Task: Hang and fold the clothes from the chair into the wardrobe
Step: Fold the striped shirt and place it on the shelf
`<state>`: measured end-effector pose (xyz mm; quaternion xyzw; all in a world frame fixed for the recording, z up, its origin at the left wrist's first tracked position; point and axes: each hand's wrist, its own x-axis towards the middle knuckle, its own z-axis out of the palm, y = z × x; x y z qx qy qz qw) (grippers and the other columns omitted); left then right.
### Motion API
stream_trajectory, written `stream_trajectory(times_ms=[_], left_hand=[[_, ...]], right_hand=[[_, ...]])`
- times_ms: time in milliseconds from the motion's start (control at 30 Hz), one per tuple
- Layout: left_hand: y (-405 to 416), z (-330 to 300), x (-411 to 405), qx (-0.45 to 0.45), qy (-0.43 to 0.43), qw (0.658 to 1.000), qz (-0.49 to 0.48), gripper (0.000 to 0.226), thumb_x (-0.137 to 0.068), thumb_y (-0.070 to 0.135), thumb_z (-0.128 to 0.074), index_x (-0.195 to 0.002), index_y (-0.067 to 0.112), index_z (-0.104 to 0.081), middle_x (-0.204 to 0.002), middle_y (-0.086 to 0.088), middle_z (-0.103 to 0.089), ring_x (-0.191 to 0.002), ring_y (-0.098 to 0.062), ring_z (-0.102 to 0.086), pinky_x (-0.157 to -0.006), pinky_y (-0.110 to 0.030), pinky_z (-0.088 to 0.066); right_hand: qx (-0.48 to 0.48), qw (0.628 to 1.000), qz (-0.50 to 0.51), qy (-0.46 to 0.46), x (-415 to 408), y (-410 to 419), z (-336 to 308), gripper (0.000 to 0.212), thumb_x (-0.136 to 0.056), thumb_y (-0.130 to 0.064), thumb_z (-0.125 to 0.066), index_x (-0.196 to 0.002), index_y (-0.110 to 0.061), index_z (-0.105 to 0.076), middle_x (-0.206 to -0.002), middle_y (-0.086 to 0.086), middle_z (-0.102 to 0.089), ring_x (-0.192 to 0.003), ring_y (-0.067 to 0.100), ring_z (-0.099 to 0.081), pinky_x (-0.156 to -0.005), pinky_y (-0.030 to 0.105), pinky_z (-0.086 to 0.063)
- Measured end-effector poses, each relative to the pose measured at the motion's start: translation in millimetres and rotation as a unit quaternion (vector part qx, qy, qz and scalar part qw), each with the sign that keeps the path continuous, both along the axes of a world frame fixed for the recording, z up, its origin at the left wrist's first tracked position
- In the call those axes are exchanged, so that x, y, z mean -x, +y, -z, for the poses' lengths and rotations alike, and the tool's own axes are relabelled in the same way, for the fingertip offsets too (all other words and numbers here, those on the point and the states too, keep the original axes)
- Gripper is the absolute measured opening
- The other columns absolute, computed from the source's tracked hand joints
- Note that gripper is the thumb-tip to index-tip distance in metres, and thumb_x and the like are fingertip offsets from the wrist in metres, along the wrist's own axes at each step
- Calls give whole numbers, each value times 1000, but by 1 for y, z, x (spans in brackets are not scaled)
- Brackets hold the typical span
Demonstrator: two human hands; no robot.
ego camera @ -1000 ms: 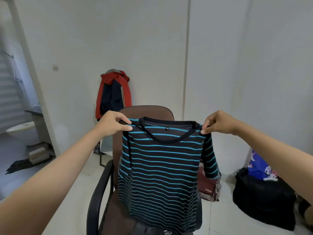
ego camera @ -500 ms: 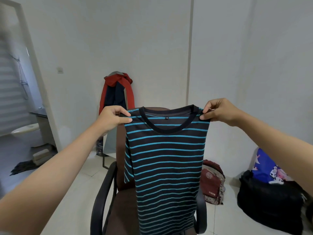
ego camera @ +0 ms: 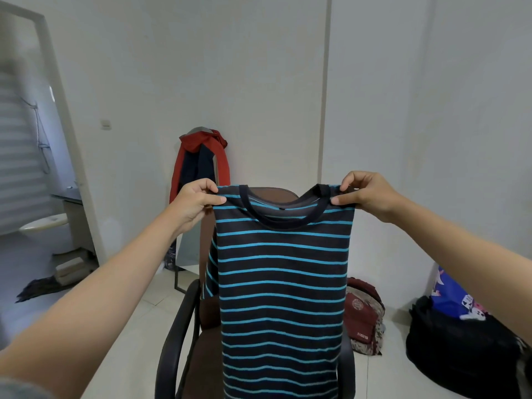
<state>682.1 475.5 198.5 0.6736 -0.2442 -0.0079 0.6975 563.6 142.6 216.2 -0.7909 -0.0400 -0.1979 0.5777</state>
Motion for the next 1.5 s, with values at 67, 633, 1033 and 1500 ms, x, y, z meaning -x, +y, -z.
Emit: stream_trajectory(times_ms=[67,633,1033,1500], left_hand=[[1,1,0,-11,5,1000,11,29,-82,-15,-57,-74,12,-50,-79,-7,-62,-75,-17,-62,-65,-20,-56],[17,19,-11,-41,-2,996,-74,23,-79,-13,-64,-82,11,-62,-91,-10,-64,-89,-24,-64,-78,-28,-57],[14,27,-10,-87,-3,995,-49,21,-75,-9,-70,-76,10,-59,-93,-17,-64,-91,-29,-63,-88,-40,-54],[42,40,-26,-410,107,904,-50,22,-76,-7,-71,-78,14,-75,-101,-20,-70,-87,-30,-62,-85,-36,-52]], right_hand=[[8,1000,-4,-1,0,4,0,22,-68,8,-77,-73,-7,-61,-78,7,-63,-71,19,-64,-63,22,-57],[95,994,44,18,-11,3,10,17,-65,11,-79,-65,-1,-67,-66,9,-67,-62,15,-65,-63,21,-56],[26,997,12,78,-21,11,17,14,-70,9,-76,-71,-2,-67,-76,14,-64,-65,19,-67,-62,23,-58],[79,990,50,107,-40,35,47,13,-68,8,-78,-71,-1,-68,-80,16,-69,-74,24,-67,-61,21,-58]])
